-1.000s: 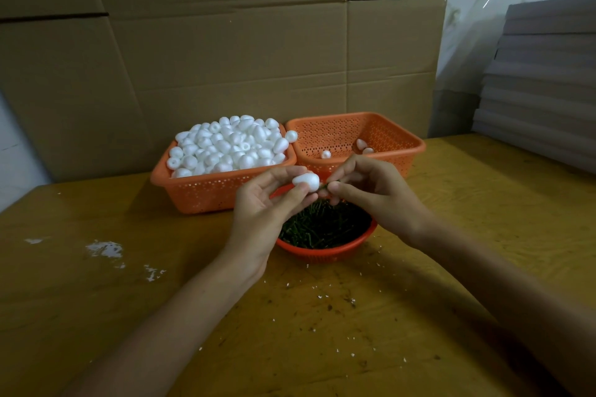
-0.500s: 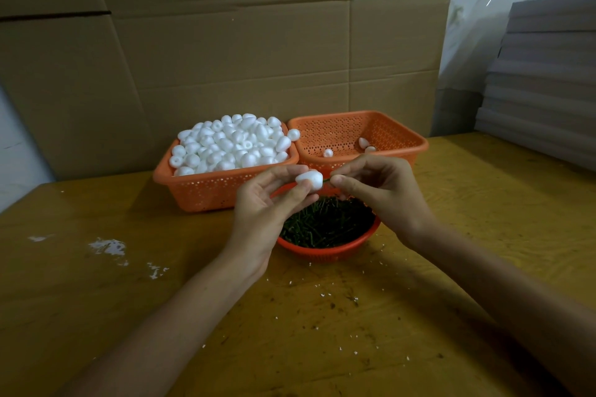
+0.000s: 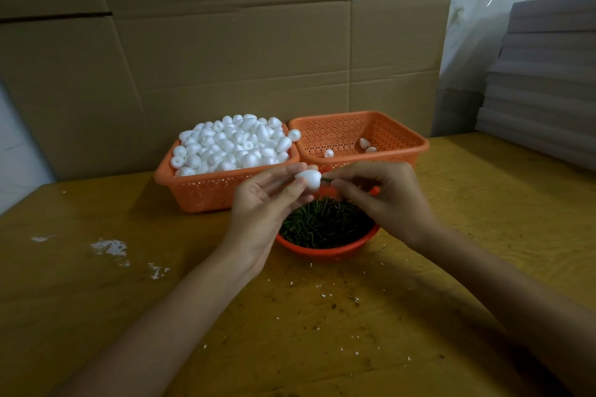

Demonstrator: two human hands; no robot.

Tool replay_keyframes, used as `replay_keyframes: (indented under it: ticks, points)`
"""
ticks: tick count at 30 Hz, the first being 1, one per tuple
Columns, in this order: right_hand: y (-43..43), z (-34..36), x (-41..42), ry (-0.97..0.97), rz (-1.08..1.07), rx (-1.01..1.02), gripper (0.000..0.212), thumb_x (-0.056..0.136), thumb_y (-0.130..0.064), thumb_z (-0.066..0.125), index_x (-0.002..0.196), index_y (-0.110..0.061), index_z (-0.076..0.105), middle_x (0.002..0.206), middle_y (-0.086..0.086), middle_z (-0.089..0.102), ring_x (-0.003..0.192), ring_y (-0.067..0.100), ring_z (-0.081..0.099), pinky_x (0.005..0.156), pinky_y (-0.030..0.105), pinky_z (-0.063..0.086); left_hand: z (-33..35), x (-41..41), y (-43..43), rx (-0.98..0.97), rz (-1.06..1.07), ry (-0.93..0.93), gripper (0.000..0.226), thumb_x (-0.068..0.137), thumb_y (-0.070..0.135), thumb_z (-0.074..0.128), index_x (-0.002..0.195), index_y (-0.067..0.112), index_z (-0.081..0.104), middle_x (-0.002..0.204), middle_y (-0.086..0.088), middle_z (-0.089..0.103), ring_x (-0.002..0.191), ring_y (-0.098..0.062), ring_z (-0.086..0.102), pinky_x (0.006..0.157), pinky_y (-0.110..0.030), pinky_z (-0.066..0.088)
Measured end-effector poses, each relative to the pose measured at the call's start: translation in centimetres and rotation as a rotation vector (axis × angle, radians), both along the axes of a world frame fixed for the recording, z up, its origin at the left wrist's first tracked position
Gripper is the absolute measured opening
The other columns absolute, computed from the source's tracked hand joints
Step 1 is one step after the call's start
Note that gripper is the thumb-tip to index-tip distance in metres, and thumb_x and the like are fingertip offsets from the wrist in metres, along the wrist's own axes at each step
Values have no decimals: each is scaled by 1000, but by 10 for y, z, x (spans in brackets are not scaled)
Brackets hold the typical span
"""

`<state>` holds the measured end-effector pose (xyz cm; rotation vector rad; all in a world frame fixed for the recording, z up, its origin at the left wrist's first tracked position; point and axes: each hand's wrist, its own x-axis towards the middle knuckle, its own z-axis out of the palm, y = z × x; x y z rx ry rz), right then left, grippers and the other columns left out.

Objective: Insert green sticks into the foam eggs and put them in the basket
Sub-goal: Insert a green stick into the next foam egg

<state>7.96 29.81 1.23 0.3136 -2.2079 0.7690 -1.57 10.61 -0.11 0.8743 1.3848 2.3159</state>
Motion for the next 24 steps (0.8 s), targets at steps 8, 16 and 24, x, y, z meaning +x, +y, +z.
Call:
replay_keyframes:
  ticks: [8,16,24]
  points:
    - [-13,1,10,220,-105,252,22,100,-30,65,104,-12,77,98,-13,75,84,0,69,68,26,58,1,-2,-1,17,-81,14,33,90,12,70,122,5,73,127,-17,74,122,-28,69,87,-26,59]
    - [-20,1,13,288,-128,276,13,97,-19,74,101,-8,80,98,-3,79,86,8,74,72,25,57,4,-3,-2,7,-124,-14,30,90,11,68,119,8,76,128,-16,74,121,-26,70,86,-26,60]
    - [-23,-4,12,238,-123,204,8,96,-16,76,101,-10,79,95,-3,79,83,10,74,67,35,58,3,-3,-4,6,-149,33,25,90,16,72,114,18,81,125,-16,74,119,-24,71,89,-27,59]
